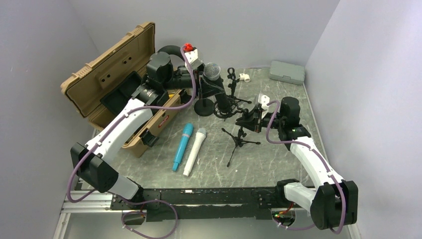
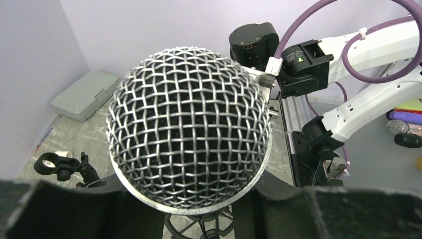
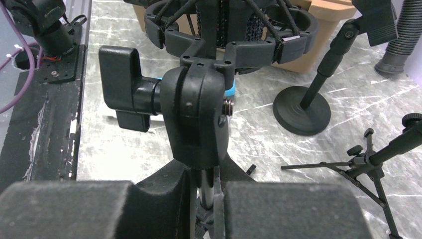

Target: Remove the microphone from the stand

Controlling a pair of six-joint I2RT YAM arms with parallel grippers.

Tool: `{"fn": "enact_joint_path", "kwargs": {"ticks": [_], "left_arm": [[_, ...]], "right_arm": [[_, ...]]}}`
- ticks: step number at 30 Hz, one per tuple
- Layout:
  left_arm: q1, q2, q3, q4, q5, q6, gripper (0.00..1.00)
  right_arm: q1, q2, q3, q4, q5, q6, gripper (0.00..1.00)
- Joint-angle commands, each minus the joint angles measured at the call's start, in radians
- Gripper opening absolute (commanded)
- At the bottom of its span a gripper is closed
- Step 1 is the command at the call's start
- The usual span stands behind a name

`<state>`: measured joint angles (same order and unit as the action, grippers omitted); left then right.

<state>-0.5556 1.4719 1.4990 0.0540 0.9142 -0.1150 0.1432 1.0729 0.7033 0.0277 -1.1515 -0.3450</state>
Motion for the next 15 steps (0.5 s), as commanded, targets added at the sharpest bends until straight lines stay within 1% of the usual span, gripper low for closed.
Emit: {"fn": "enact_joint_path", "kwargs": {"ticks": [1, 8, 15], "left_arm": [[0.006, -0.002, 0.068, 0.042, 0.007, 0.028, 0.00], [0.006, -0.061, 0.108, -0.065, -0.188, 0.074, 0.00], [0.006, -0.119, 0.171, -0.148, -0.215, 0.103, 0.00]], "right_arm": [[-0.019, 0.024, -0.023, -0.115, 0.067, -0.056, 0.00], [-0.027, 0.016, -0.033, -0.075, 0.098, -0.021, 0.00], [-0.030, 0.016, -0.034, -0.063, 0.113, -0.014, 0.00]]}}
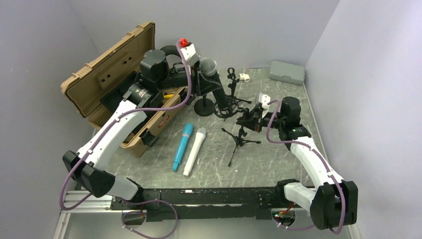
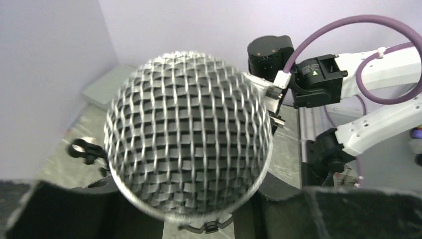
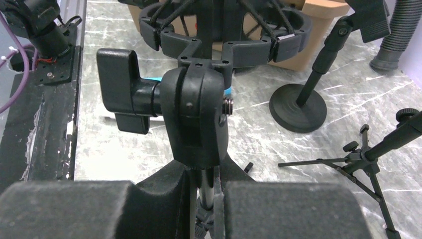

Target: Remove the microphone from the stand

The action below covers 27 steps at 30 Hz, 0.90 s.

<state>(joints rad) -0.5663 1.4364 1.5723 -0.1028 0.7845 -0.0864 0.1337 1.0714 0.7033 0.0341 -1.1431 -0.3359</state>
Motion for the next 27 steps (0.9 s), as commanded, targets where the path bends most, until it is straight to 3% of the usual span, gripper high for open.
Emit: {"fn": "enact_joint_path", "kwargs": {"ticks": [1, 6, 8, 14, 23, 27], "left_arm": [[0.017, -0.090, 0.107, 0.002, -0.086, 0.074, 0.00], [0.017, -0.115, 0.118, -0.021, -0.138, 0.074, 0.00], [0.016, -0.131, 0.106, -0.027, -0.159, 0.072, 0.00], [0.016, -0.164, 0.077, -0.061, -0.194, 0.074, 0.00], [0.017, -0.188, 0.051, -0.077, -0.211, 0.074, 0.00], [0.017, -0.194, 0.050, -0.086, -0.217, 0.074, 0.00]], "right_arm": [[-0.020, 0.018, -0.033, -0.071, 0.105, -0.021, 0.00], [-0.022, 0.016, -0.030, -0.073, 0.102, -0.011, 0.00], [-0.022, 0.012, -0.026, -0.070, 0.102, 0.000, 0.09], [-0.023, -0.010, -0.001, -0.085, 0.130, 0.016, 0.47], [-0.025, -0.119, 0.012, -0.181, 0.189, -0.009, 0.73], [-0.024, -0.189, 0.062, -0.300, 0.212, -0.030, 0.84]]}}
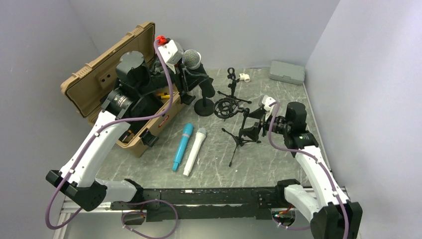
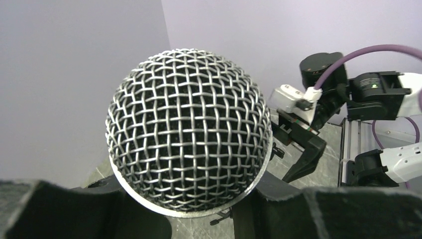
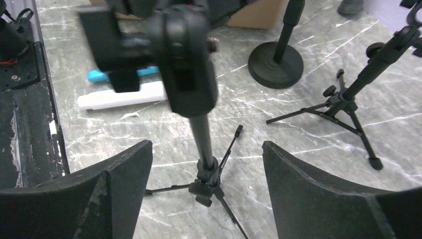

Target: Remove the microphone from the stand

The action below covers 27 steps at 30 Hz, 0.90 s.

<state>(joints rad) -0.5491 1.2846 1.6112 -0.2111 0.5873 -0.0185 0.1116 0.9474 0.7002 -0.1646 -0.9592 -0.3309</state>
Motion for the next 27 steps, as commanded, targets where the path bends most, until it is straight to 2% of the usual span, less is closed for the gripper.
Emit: {"fn": "enact_joint_path", "kwargs": {"ticks": [1, 9, 14, 18, 23, 27], "left_arm": [[0.000, -0.046, 0.008, 0.021, -0.022, 0.006, 0.00], [-0.001, -0.041, 0.011, 0.010, -0.027, 0.047, 0.00], [-0.001, -0.011, 0.048, 0.013, 0.032, 0.026, 0.00], [-0.001, 0.009, 0.067, 0.034, 0.127, -0.046, 0.00], [0.000, 0.042, 0.091, 0.093, 0.201, -0.135, 0.00], [-0.001, 0.084, 0.120, 0.145, 0.241, -0.229, 0.00]], "right_arm": [[-0.003, -0.074, 0.087, -0.145, 0.033, -0.042, 0.86], [-0.004, -0.154, 0.210, -0.326, -0.019, -0.073, 0.90], [-0.003, -0.122, 0.369, -0.343, -0.025, -0.044, 0.89], [0.000, -0.049, 0.491, -0.260, -0.073, 0.048, 0.89], [0.046, 0.064, 0.549, 0.006, -0.143, 0.281, 0.88], [0.114, 0.193, 0.644, 0.023, -0.153, 0.311, 0.87]]}}
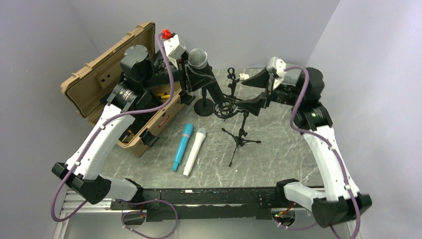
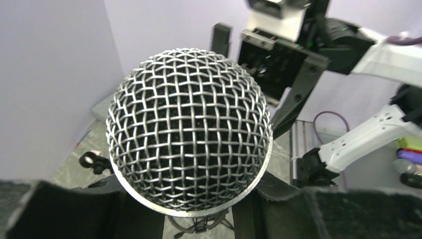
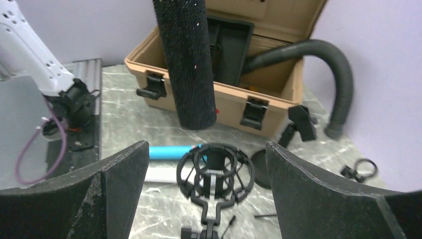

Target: Remove the microphone from the stand

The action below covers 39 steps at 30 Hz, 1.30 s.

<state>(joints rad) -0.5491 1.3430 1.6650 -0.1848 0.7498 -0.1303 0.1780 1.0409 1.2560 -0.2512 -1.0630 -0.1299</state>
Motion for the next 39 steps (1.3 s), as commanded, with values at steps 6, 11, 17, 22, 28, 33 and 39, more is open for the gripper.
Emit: {"fn": "enact_joint_path", "kwargs": {"ticks": [6, 11, 17, 22, 28, 33, 39], "left_arm": [[0.000, 0.082, 0.082, 0.172, 0.102, -0.198, 0.00], [0.000, 0.107, 0.077, 0.177, 0.112, -0.213, 0.00], [-0.001, 0.115, 0.058, 0.217, 0.119, -0.235, 0.00], [-0.009, 0.095, 0.012, 0.240, 0.129, -0.250, 0.00], [-0.013, 0.063, -0.013, 0.193, 0.111, -0.194, 0.00], [-0.006, 0.015, 0.027, -0.038, -0.015, -0.009, 0.00], [0.033, -0.044, 0.066, -0.268, -0.105, 0.160, 0.00]], "right_arm": [[0.124, 0.210, 0.212, 0.076, -0.058, 0.085, 0.87], [0.173, 0.249, 0.251, 0.043, -0.053, 0.050, 0.87], [0.214, 0.267, 0.232, 0.047, -0.041, 0.033, 0.86], [0.227, 0.280, 0.209, 0.084, -0.035, 0.059, 0.82], [0.229, 0.261, 0.165, 0.095, -0.039, 0.058, 0.83], [0.227, 0.192, 0.109, 0.008, 0.031, -0.045, 0.87], [0.198, 0.064, 0.028, -0.052, 0.132, -0.118, 0.89]]}}
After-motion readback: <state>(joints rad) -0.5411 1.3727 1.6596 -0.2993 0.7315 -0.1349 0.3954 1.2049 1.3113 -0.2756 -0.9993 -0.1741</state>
